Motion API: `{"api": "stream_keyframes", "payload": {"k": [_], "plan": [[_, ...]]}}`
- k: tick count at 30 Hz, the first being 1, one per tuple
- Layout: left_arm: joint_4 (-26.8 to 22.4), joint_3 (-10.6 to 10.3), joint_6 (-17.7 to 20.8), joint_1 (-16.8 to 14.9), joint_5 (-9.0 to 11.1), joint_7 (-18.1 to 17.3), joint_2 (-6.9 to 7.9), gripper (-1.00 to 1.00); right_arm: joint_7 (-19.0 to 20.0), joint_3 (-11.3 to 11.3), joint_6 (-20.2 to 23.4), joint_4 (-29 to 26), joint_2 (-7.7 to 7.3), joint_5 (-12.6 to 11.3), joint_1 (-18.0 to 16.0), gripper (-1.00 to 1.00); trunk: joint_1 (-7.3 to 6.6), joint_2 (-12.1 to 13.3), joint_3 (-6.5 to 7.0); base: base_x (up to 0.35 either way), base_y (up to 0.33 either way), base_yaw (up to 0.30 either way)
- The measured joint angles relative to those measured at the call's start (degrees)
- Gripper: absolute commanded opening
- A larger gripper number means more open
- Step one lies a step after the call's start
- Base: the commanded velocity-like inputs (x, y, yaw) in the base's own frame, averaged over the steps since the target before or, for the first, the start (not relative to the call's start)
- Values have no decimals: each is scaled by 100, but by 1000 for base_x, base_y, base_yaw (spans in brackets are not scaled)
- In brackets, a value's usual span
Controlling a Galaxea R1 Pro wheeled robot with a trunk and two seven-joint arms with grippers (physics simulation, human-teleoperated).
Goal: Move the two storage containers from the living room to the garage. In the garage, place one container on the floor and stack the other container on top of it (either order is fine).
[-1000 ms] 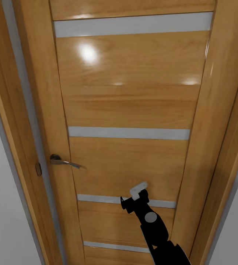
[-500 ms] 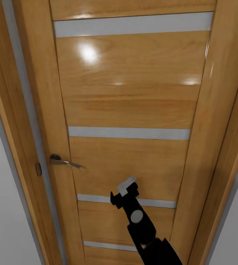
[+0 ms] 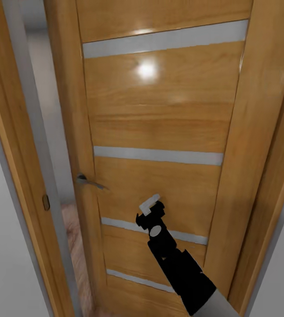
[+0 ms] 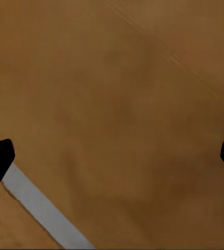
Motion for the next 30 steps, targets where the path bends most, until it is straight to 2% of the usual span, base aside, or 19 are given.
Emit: {"api": "stream_keyframes", "payload": {"k": [1, 2, 3, 4, 7, 11, 14, 15, 17, 20, 23, 24, 27, 30], "plan": [[0, 0, 0, 0, 0, 2, 0, 100, -37, -5, -6, 398, 0, -161, -307, 100, 0, 1, 0, 0, 0, 0], [2, -1, 0, -1, -1, 1, 0, 100, -105, -207, -18, 585, 0, -262, -517, 100, 1, 3, 1, 0, 0, 0], [4, -2, 0, -1, 0, 0, 0, 100, -524, -152, -246, 1228, 0, -788, -877, 100, 0, 2, 1, 0, 0, 0], [3, -1, 0, 0, 0, 1, 0, 100, -672, -322, -334, 1541, -1, -898, -1019, 100, 1, 4, 1, 0, 0, 0], [5, 1, 0, 0, 0, 1, 0, 100, -858, -353, -536, 2181, 0, -1140, -1419, 100, 1, 3, 1, 0, 0, 0], [4, -1, 0, -1, 0, 0, 0, 100, -914, -379, -728, 2679, 0, -1206, -1694, 100, 1, 3, 1, 0, 0, 0], [8, -1, -1, -2, 0, 0, 0, 100, -925, -471, -913, 3077, 0, -1297, -1901, 100, 0, 2, 2, 0, 0, 0], [7, -2, -1, -2, 0, 0, 0, 100, -927, -571, -1003, 3293, 0, -1343, -2022, 100, 1, 3, 1, 0, 0, 0], [3, 1, 0, 0, 0, 0, 0, 100, -947, -702, -1118, 3622, 0, -1230, -2225, 100, 1, 3, 1, 0, 0, 0], [6, 2, 0, -1, 0, 0, 0, 100, -941, -730, -1199, 3826, 0, -1229, -2326, 100, 0, 2, 2, 0, 0, 0], [6, 1, 0, -1, 3, 0, 0, 100, -954, -744, -1228, 3907, 0, -1334, -2389, 100, 1, 2, 1, 0, 0, 0], [7, 2, -2, -3, 6, 0, 0, 100, -980, -738, -1266, 4107, 0, -1484, -2535, 100, 1, 2, 0, 0, 0, 0], [6, 1, -2, 0, 7, 0, 0, 100, -1072, -763, -1315, 4489, 0, -1417, -2815, 100, 1, 3, 1, 0, 0, 0], [8, -2, -6, -2, 4, 0, 0, 100, -1134, -744, -1524, 4897, 0, -1727, -3030, 100, 1, 2, 2, 0, 0, 0]]}}
